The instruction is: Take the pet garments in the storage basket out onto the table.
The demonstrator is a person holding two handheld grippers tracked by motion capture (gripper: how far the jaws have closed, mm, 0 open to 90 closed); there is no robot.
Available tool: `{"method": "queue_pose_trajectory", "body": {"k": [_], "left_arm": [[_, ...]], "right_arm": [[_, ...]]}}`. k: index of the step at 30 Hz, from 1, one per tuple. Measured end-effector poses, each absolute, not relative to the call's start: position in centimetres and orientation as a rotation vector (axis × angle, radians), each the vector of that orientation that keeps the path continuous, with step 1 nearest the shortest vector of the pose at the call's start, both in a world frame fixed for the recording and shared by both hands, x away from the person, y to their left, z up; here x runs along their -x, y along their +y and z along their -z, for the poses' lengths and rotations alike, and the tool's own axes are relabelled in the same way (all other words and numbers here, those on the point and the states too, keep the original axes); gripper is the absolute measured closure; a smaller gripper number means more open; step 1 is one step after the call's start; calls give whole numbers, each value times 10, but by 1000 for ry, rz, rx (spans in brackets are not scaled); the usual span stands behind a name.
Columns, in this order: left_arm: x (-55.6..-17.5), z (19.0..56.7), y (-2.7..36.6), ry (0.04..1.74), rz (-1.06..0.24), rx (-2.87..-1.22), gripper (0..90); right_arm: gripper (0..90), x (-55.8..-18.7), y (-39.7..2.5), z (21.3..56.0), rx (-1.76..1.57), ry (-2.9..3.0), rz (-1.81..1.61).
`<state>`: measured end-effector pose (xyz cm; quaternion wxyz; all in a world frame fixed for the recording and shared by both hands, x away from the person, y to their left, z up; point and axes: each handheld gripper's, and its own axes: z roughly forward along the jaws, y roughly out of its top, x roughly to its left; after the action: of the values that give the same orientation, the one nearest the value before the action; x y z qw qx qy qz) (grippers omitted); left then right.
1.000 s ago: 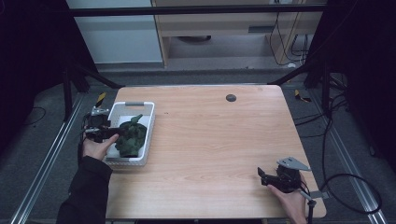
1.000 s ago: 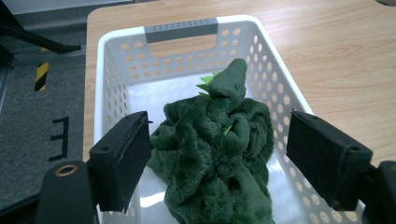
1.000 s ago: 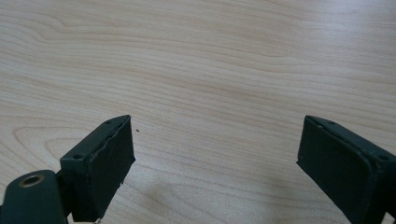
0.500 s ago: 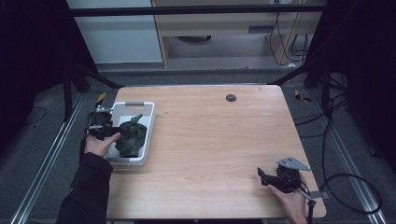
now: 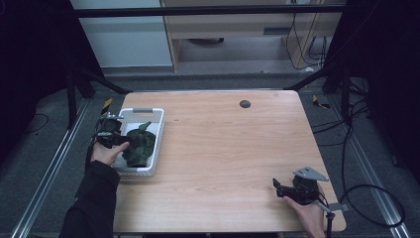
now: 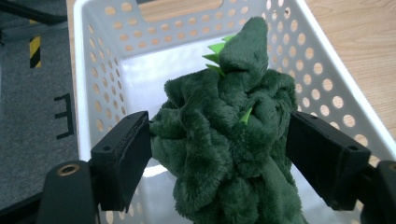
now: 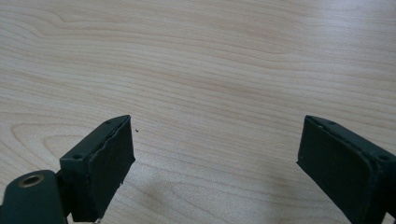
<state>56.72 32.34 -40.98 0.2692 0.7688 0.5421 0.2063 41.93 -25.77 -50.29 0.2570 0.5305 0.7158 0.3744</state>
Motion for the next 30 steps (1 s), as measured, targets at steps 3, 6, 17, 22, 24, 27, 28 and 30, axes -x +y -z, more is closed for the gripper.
{"method": "queue_pose_trajectory", "body": {"k": [3, 6, 17, 22, 24, 27, 28, 30], "left_arm": [[-569, 413, 323, 1471, -543, -2084, 226], [-572, 417, 323, 1476, -536, -2103, 238], [-576, 424, 324, 1474, -504, -2152, 299], [-577, 427, 323, 1476, -484, -2168, 361], [-577, 427, 323, 1468, -474, -2171, 400], [-577, 428, 322, 1454, -454, -2187, 484], [-577, 429, 320, 1451, -454, -2195, 484], [-578, 430, 319, 1448, -454, -2206, 509]], "right_arm": [[105, -419, -258, 503, -1441, 1944, -1016], [105, -419, -258, 503, -1443, 1946, -1015], [102, -420, -257, 504, -1445, 1954, -1008], [101, -420, -257, 504, -1444, 1956, -1006], [101, -420, -257, 504, -1447, 1957, -1007], [101, -420, -257, 504, -1444, 1960, -1004], [101, -420, -257, 504, -1446, 1961, -1006], [101, -420, -257, 504, -1443, 1963, -1004]]}}
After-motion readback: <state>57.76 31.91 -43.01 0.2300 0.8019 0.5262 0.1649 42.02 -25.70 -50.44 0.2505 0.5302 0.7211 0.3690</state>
